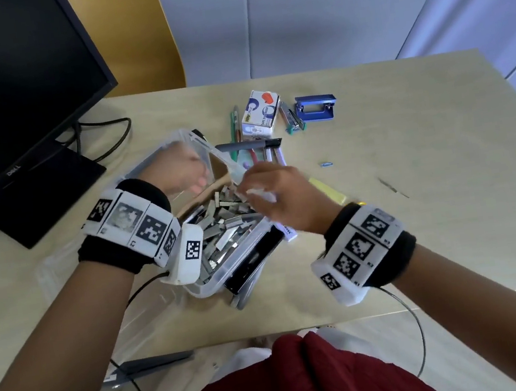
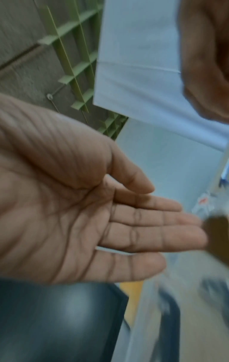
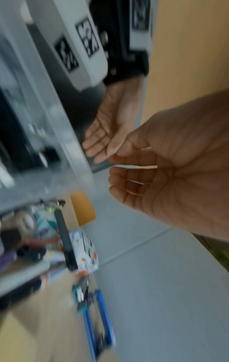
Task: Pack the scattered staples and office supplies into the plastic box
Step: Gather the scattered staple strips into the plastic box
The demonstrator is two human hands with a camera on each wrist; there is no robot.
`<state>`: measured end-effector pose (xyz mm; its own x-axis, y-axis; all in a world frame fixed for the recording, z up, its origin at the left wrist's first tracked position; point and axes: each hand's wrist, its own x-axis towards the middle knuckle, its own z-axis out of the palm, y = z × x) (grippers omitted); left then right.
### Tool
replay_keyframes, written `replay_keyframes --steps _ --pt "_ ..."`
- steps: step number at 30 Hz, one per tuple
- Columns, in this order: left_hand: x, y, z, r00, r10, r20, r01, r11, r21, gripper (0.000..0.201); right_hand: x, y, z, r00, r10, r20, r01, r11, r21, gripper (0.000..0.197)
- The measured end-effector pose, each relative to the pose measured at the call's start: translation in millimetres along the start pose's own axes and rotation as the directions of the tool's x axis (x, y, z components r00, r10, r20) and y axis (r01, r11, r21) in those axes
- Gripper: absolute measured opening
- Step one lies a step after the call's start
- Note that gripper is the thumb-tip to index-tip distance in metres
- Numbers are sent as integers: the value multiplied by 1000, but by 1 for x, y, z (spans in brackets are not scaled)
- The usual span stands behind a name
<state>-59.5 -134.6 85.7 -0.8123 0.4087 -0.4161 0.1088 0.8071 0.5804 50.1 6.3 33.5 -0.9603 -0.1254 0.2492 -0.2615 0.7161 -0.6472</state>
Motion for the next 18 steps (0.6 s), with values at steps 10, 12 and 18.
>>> replay_keyframes --steps 10,12,18 --pt "4 106 70 951 295 -94 -297 955 -1 23 -57 126 -96 857 514 -47 -514 842 -166 20" --pt "11 116 100 957 291 -18 -291 957 8 19 -76 143 -103 841 541 22 -525 825 -209 21" --pt "38 115 186 975 152 160 -176 973 150 22 -119 177 -106 767 599 229 -528 793 -304 19"
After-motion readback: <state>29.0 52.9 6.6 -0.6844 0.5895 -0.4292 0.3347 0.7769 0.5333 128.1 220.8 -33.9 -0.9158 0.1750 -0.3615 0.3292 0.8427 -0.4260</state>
